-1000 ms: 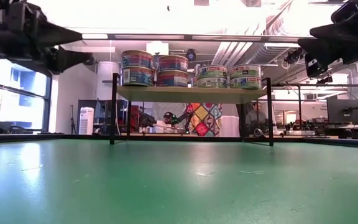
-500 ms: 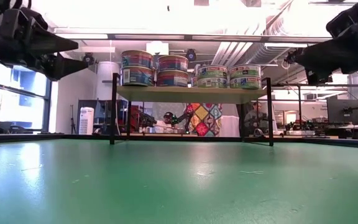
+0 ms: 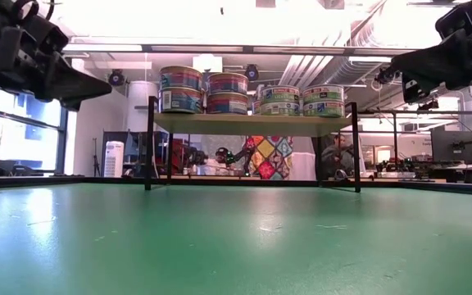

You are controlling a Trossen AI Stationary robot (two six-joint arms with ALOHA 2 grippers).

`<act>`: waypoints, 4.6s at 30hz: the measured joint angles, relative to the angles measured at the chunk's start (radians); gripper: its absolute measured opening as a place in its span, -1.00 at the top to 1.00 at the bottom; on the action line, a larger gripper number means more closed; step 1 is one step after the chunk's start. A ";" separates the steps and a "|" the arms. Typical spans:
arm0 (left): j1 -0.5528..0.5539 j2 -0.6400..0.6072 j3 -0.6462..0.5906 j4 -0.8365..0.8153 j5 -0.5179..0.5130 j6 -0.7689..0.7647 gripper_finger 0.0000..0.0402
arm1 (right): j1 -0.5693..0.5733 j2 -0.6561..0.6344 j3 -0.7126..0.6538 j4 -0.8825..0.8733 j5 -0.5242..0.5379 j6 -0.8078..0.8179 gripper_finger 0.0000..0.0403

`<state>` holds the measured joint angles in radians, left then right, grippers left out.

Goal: Stack canned seafood by type on shelf
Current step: Return to Home Position

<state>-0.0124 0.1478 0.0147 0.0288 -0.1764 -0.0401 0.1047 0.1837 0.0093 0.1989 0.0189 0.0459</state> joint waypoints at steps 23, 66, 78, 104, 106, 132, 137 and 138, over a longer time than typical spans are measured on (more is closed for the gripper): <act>0.032 -0.001 -0.001 -0.007 0.048 0.070 1.00 | 0.000 0.000 0.000 -0.025 0.000 0.005 0.98; 0.032 -0.001 -0.001 -0.008 0.046 0.070 1.00 | -0.015 0.000 0.000 -0.055 0.000 0.006 0.98; 0.032 -0.001 -0.001 -0.008 0.046 0.070 1.00 | -0.015 0.000 0.000 -0.056 0.000 0.006 0.98; 0.032 -0.001 -0.001 -0.008 0.046 0.070 1.00 | -0.015 0.000 0.000 -0.056 0.000 0.006 0.98; 0.032 -0.001 -0.001 -0.008 0.046 0.070 1.00 | -0.015 0.000 0.000 -0.056 0.000 0.006 0.98; 0.032 -0.001 -0.001 -0.008 0.046 0.070 1.00 | -0.015 0.000 0.000 -0.056 0.000 0.005 0.98; 0.032 -0.001 -0.001 -0.008 0.046 0.070 1.00 | -0.015 0.000 0.000 -0.056 0.000 0.006 0.98; 0.032 -0.001 -0.001 -0.008 0.046 0.070 1.00 | -0.015 0.000 0.000 -0.056 0.000 0.006 0.98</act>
<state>0.0195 0.1471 0.0139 0.0208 -0.1303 0.0297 0.0895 0.1841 0.0090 0.1429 0.0185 0.0515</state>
